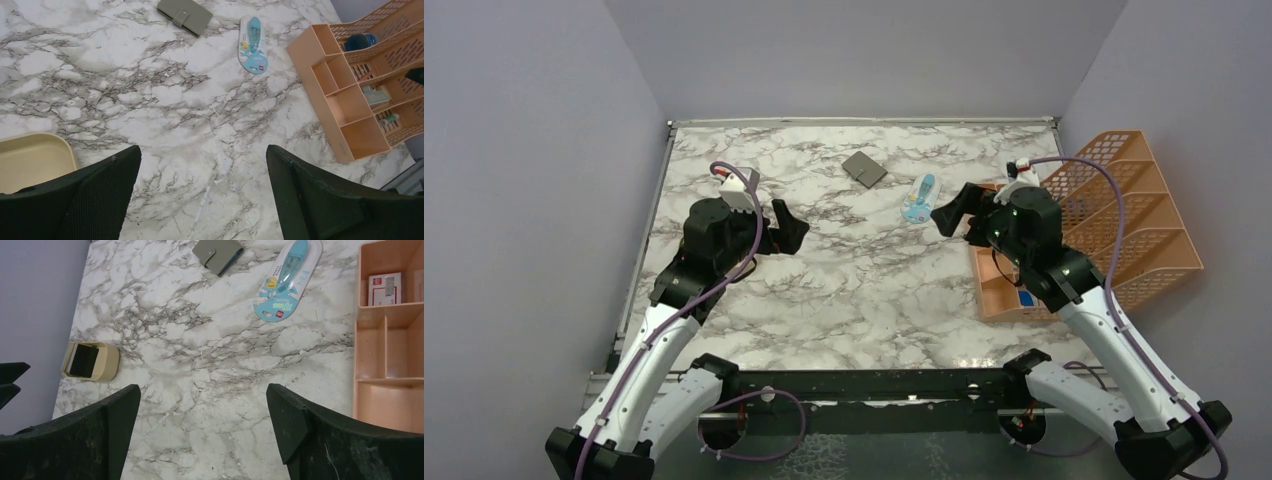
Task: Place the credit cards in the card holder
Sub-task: Move the card holder to the center of the board.
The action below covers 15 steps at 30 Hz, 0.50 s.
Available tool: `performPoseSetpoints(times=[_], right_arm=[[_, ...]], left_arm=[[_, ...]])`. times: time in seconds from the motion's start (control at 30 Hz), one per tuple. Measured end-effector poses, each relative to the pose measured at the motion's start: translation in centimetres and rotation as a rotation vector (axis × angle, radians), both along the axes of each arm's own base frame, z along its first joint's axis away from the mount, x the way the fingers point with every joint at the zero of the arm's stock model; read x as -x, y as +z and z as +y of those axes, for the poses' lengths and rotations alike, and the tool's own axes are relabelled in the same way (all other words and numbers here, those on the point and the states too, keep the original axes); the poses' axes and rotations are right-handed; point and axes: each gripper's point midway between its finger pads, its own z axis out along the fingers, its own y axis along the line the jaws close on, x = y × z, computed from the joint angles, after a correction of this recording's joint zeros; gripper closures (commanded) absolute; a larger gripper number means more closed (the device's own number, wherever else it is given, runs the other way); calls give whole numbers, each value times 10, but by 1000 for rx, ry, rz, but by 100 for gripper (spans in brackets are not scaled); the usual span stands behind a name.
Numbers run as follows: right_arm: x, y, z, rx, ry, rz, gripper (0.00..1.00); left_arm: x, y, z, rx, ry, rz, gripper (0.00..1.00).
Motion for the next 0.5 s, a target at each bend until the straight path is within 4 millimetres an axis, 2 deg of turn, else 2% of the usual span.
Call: performPoseSetpoints(times=[0.17,0.3,0.4,0.5], right_arm=[[-1,-4,3,-22,1,13,3],[-13,-7,13,-41,9,16,5],[-29,-22,20,-45,-4,53,7],[-50,-49,28,-20,-24,129,14]], left_arm=[[2,0,0,3,-4,-5,1],[3,-5,0,1,-5,5,1],[3,-11,0,2,-3,19,1],[4,-20,0,4,0,37,1]])
